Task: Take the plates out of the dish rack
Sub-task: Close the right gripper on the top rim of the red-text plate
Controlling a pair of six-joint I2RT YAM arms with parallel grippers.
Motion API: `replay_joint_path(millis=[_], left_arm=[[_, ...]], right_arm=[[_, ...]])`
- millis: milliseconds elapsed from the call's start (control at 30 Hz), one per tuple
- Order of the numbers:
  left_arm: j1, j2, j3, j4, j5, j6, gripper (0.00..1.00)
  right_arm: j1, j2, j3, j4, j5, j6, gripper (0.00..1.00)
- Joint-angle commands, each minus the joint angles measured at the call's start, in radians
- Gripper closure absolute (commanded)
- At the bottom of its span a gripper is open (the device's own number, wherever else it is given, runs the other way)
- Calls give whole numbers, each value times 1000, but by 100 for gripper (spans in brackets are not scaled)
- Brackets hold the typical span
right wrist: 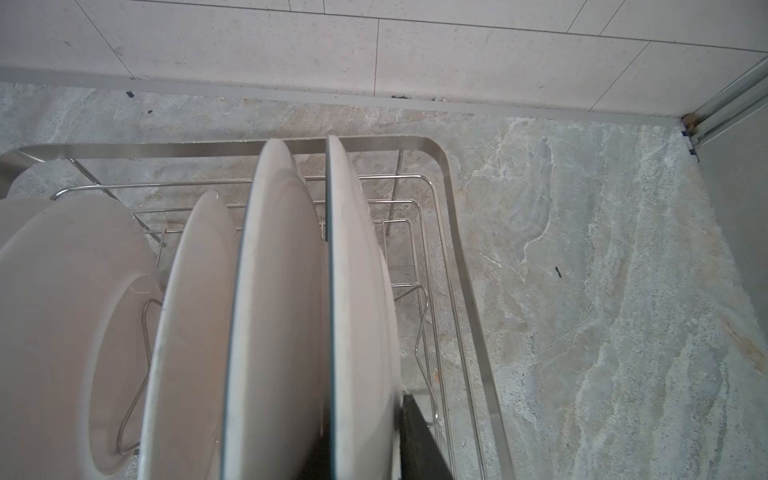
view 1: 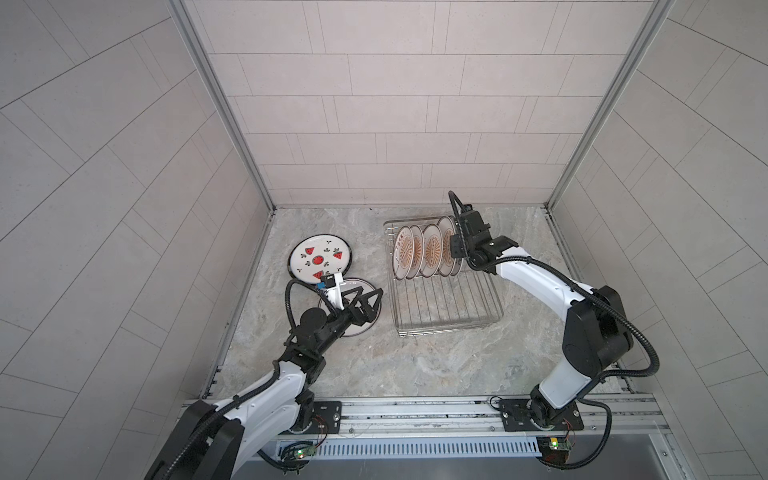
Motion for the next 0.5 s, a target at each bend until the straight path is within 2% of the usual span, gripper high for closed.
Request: replay_joint_path(millis=[0, 200, 467], left_arm=[[-6, 2, 28, 25, -12, -7, 0], [-5, 0, 27, 25, -15, -9, 0], [-4, -7, 22, 5, -40, -25, 0]], right_arm=[[3, 15, -2, 26, 25, 22, 79], [4, 12, -7, 27, 65, 19, 81], [4, 1, -9, 38, 63, -5, 86]])
